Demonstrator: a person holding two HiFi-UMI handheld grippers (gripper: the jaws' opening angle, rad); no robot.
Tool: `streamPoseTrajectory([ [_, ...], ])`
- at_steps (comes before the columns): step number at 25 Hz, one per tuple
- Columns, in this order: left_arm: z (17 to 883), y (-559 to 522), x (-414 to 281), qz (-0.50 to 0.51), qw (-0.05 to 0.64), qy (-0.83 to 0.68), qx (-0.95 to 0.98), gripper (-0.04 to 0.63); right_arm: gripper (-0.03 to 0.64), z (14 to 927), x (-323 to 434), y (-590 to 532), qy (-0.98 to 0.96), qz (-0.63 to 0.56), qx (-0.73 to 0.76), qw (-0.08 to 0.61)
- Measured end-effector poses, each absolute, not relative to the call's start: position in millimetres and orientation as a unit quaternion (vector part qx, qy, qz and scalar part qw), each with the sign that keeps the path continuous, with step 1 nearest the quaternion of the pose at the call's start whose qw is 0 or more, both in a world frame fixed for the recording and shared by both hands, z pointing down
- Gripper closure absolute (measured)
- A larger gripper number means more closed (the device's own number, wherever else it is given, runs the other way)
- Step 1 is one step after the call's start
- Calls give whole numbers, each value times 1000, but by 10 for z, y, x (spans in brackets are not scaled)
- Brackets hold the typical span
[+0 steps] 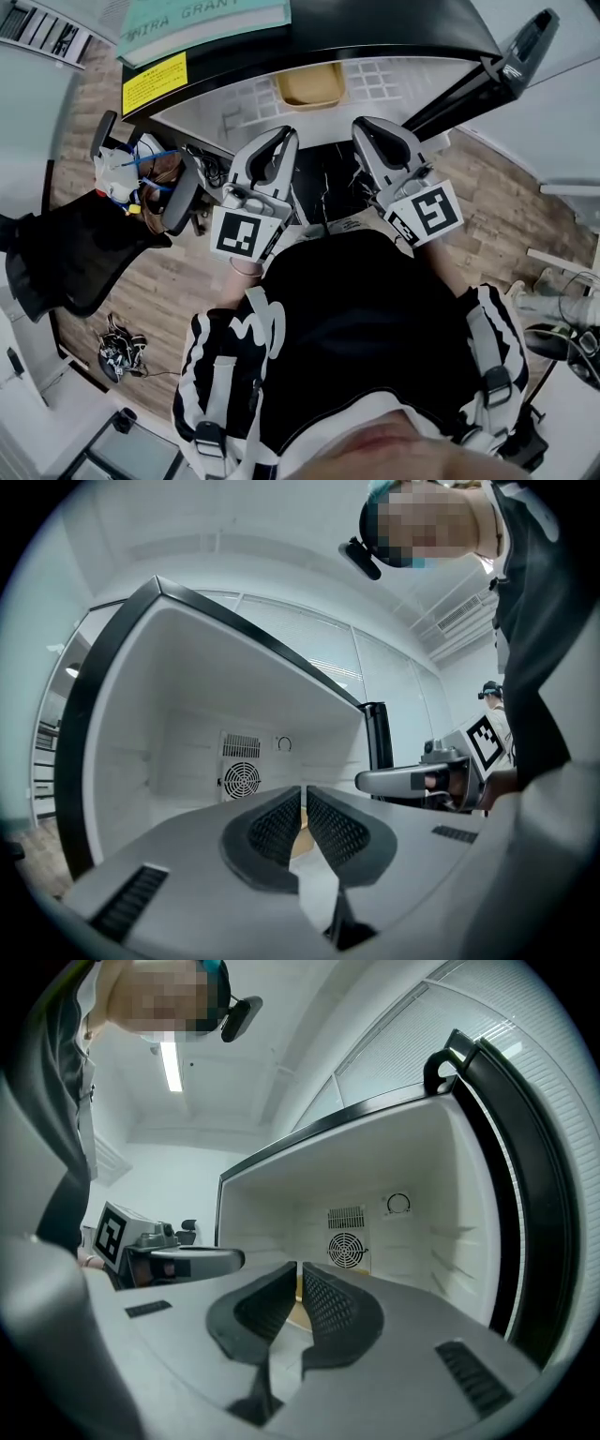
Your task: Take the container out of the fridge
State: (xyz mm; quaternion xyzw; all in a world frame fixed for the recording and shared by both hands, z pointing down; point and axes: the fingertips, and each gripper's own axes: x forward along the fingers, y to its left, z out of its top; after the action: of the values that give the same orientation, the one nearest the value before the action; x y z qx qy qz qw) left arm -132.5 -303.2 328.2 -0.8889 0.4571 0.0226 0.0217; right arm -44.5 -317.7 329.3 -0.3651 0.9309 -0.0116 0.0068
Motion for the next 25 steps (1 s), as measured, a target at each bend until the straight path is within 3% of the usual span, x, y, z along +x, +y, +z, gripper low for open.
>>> streamPoseTrajectory([
  [9, 3383, -3063, -1311, -4, 22, 472, -881, 579, 599, 3391, -462, -3292, 941, -12, -337, -17],
  [19, 3538, -3231, -1392, -11, -13, 493, -870, 385, 438, 3618, -505, -3452, 946, -9, -316, -68],
  [25, 3634, -3327, -1421, -9, -23, 495, -869, 331, 395, 3709, -489, -3576, 942, -1, -325, -86],
])
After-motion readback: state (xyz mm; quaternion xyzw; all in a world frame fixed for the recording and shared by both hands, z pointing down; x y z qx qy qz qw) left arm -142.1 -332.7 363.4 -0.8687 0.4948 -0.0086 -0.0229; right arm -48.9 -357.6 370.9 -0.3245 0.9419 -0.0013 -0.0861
